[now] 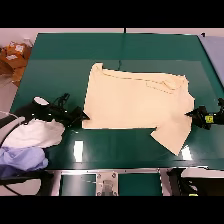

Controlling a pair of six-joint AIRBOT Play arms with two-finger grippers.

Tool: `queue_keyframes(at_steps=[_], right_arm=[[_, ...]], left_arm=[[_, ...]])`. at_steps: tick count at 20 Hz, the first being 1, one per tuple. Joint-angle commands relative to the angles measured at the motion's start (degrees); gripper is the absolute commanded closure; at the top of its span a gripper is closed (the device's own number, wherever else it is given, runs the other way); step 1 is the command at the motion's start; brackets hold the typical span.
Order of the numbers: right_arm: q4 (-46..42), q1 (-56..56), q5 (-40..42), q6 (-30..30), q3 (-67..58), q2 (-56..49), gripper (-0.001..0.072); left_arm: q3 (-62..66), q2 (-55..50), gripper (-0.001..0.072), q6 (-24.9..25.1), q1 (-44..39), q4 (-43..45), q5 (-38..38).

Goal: Fold the shirts.

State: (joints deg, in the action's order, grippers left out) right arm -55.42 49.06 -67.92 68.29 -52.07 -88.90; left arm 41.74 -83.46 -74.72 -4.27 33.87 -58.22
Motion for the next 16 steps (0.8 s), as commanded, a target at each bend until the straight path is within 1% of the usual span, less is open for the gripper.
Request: queue_keyframes(at_steps=[1,2,3,4,6,7,8,10,11,12,13,14,15,16], right_arm=[[-1.2,0.5,-1.7,0.0,0.0,0.0,0.0219],[-1.2,1.0,-2.0,0.0,0.0,0.0,0.0219],[-1.2,1.9,-2.3,0.0,0.0,0.0,0.0219],[-1.1,2.7,-2.6,0.0,0.1,0.0,0.0219],[-1.1,2.9,-3.4,-1.3,0.4,0.0,0.0219],[-1.1,2.7,-3.4,-1.5,1.0,0.0,0.0218],[-1.1,2.4,-3.1,-1.5,1.6,-0.1,0.0219],[-0.5,1.5,-2.4,-1.5,1.7,-0.7,0.022],[-0.2,1.1,-1.8,-2.2,1.7,-0.9,0.0232],[0.5,0.7,-1.3,-3.3,1.7,-0.9,0.0296],[1.5,0.2,-1.2,-4.5,1.6,-0.9,0.045],[2.1,-0.1,-1.6,-4.5,1.4,-0.9,0.0582],[2.1,-0.1,-2.8,-4.5,0.7,-0.8,0.0643],[2.1,-0.1,-4.4,-4.2,-0.3,-0.6,0.0688]], left_arm=[[-0.1,-1.2,0.0239,1.6,-1.7,-1.4,-1.9],[0.2,-1.2,0.024,1.7,-1.0,-1.3,-3.4],[0.5,-1.2,0.0351,1.8,-0.4,-1.1,-3.9],[0.7,-1.2,0.0546,2.9,-0.1,-1.3,-3.0],[0.8,-1.2,0.0665,3.5,0.2,-1.3,1.7],[0.8,-1.2,0.0681,3.7,0.2,-1.5,4.3],[0.8,-1.2,0.0681,3.7,0.2,-1.7,5.4],[0.8,-1.2,0.0682,3.9,0.2,-1.7,5.5],[0.8,-1.2,0.0682,3.9,0.2,-1.8,5.2],[0.8,-1.2,0.0682,3.9,0.2,-1.8,5.1],[1.1,-1.2,0.0682,3.9,0.2,-1.6,4.9],[1.9,-1.2,0.0682,4.3,0.2,-1.5,4.3],[3.5,-1.2,0.0682,4.4,0.2,-1.2,3.3],[5.4,-1.2,0.0683,4.4,0.2,-0.7,2.0]])
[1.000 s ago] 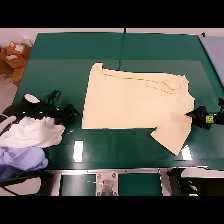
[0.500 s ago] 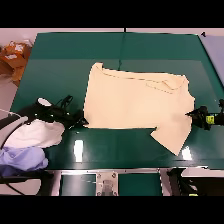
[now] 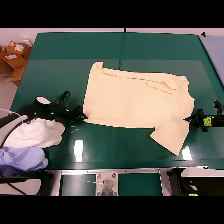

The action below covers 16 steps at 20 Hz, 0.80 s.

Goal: Fold the shirts.

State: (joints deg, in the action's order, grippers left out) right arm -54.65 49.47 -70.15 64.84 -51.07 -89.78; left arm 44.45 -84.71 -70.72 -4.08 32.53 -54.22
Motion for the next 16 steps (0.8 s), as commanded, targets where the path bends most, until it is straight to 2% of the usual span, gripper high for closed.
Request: queue_keyframes(at_steps=[1,3,5,7,12,16], right_arm=[[1.4,-0.5,-3.1,0.3,-2.3,1.1,0.0691],[1.9,-0.5,-3.4,3.2,-4.5,5.5,0.0692],[6.3,-0.5,-3.4,5.3,-8.1,11.5,0.0692],[15.9,-0.5,-2.9,6.7,-12.3,18.4,0.0693],[49.1,-0.5,-3.0,8.3,-23.4,34.1,0.0693],[63.4,-0.4,-2.8,8.3,-33.4,40.4,0.0693]], left_arm=[[5.4,0.2,0.0683,0.3,0.0,1.9,-3.6],[11.1,2.2,0.0683,-0.6,0.0,4.3,-6.0],[17.7,7.0,0.0683,-2.4,0.0,6.8,-6.3],[26.0,12.6,0.0684,-2.8,0.0,7.2,-6.5],[51.3,24.5,0.0683,-3.1,0.0,7.8,-7.9],[67.6,30.1,0.0683,-4.0,0.0,8.1,-9.3]])
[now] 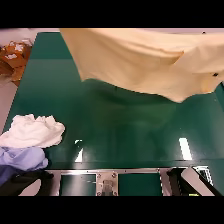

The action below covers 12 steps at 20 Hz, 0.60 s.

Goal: Fold the shirts.

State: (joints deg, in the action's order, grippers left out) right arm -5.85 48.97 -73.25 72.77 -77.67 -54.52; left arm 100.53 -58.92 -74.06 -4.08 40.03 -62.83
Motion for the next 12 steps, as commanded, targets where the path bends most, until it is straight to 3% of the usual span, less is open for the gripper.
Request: queue_keyframes(at_steps=[1,3,7,10,12], right_arm=[[16.2,0.1,0.9,0.4,-9.6,5.9,0.0693],[16.8,0.1,3.4,2.1,-15.5,6.9,0.0692],[12.0,0.1,7.3,2.3,-22.6,7.0,0.0693],[-6.0,-1.2,7.5,5.3,-21.2,7.0,0.0693],[-14.5,-7.6,11.8,4.8,-15.2,6.0,0.0693]], left_arm=[[14.2,5.4,0.0683,-0.6,0.0,1.2,-0.7],[17.6,7.8,0.0682,-1.2,0.0,4.1,-0.7],[17.6,10.0,0.0682,-7.2,0.0,16.2,-2.8],[13.0,9.8,0.0682,-10.6,0.0,24.4,-2.0],[4.5,9.6,0.0682,-11.2,0.0,26.2,2.4]])
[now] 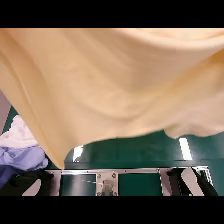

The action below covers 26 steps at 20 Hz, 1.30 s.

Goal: Fold the shirts.

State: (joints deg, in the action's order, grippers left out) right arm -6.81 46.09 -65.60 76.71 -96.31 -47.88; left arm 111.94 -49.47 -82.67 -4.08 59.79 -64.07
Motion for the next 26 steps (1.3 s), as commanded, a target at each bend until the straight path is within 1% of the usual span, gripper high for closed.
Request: queue_keyframes(at_steps=[1,3,5,6,9,10,13,14,15,17,20,23,26], right_arm=[[-16.6,-9.2,7.2,-1.1,7.6,-1.5,0.0693],[-23.0,-17.9,13.2,-4.2,15.3,-5.0,0.0693],[-30.0,-24.4,18.1,-4.8,20.9,-12.2,0.0693],[-31.5,-26.3,19.2,-4.9,22.1,-16.4,0.0693],[-31.6,-29.2,20.7,-6.3,22.4,-31.5,0.0693],[-31.6,-29.5,21.7,-6.3,22.3,-35.7,0.0693],[-31.2,-29.6,24.7,-6.3,20.1,-46.9,0.0693],[-31.2,-29.6,25.2,-6.3,18.5,-49.6,0.0693],[-31.2,-29.6,25.5,-6.3,16.3,-52.3,0.0693],[-31.2,-29.6,25.6,-6.3,11.0,-56.8,0.0693],[-31.1,-29.6,26.4,-6.0,3.3,-61.4,0.0693],[-31.2,-29.6,28.6,-4.7,-2.7,-62.9,0.0693],[-31.4,-29.6,29.3,-4.8,-4.7,-63.0,0.0693]], left_arm=[[-11.6,-1.1,0.0682,-2.6,0.0,6.4,5.7],[-19.4,-5.5,0.0682,-2.3,0.0,6.1,7.0],[-25.8,-12.7,0.0682,-1.9,0.0,5.9,10.1],[-28.1,-16.9,0.0682,-1.8,0.0,5.9,12.5],[-29.5,-30.2,0.0682,-1.5,0.0,4.6,16.4],[-29.5,-34.6,0.0682,-0.7,0.0,3.4,17.8],[-29.4,-44.3,0.0681,1.2,0.0,-0.2,23.3],[-29.4,-46.2,0.0682,2.5,0.0,-1.8,25.2],[-29.4,-47.8,0.0682,3.8,0.0,-3.3,26.9],[-29.5,-49.7,0.0682,3.9,0.0,-4.1,30.9],[-29.0,-50.5,0.0682,3.9,0.0,-4.5,34.5],[-27.4,-50.6,0.0682,4.3,0.0,-4.5,37.0],[-25.6,-50.6,0.0682,4.8,0.0,-4.6,37.4]])
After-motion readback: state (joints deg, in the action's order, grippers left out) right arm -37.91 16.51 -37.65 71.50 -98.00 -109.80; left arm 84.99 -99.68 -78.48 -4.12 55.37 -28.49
